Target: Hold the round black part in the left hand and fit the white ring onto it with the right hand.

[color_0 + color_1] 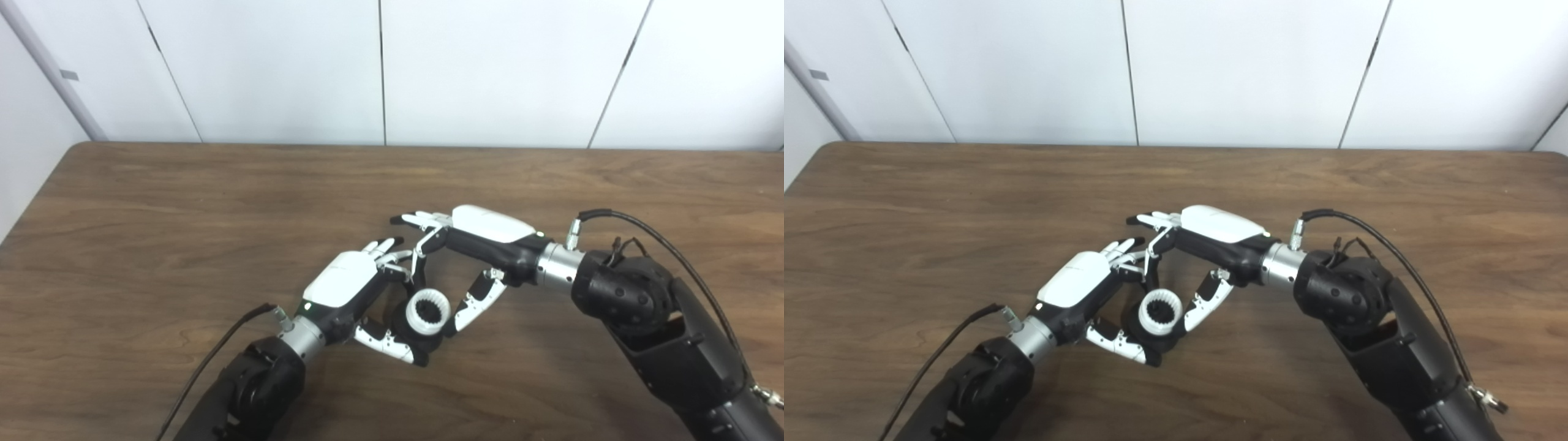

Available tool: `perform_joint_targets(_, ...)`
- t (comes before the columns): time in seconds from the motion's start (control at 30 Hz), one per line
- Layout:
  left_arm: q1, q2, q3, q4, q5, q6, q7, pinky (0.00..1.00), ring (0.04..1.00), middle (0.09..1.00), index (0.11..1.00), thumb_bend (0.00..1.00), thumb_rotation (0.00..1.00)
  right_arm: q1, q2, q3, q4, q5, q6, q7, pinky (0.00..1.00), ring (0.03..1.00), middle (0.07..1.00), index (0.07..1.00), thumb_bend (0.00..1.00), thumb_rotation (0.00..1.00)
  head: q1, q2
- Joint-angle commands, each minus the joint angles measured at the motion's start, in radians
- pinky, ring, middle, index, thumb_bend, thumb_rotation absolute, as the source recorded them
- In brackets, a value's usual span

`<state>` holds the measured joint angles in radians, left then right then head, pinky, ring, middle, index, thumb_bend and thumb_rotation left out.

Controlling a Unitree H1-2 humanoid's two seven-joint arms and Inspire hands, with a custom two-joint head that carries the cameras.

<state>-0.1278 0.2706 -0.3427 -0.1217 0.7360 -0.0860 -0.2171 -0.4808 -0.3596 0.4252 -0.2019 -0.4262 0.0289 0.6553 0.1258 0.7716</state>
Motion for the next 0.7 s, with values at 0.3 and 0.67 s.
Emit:
perform_joint_targets(0.3,-0.030,-0.020,0.000,-0.042,-0.002,-0.012,0.016,1.00,1.000,0.899,0.479,0.52,0.05,-0.021,0.014,0.017,-0.018,0.004,-0.040,-0.014,1.00,1.000,0.976,0.477,0.52,0.13,0.014,0.002)
perform_joint_targets(0.67,-0.023,-0.022,0.001,-0.055,-0.001,-0.004,0.007,1.00,1.000,0.893,0.479,0.52,0.05,-0.043,0.032,0.023,0.006,-0.014,-0.043,-0.016,1.00,1.000,0.976,0.476,0.52,0.13,0.014,0.003)
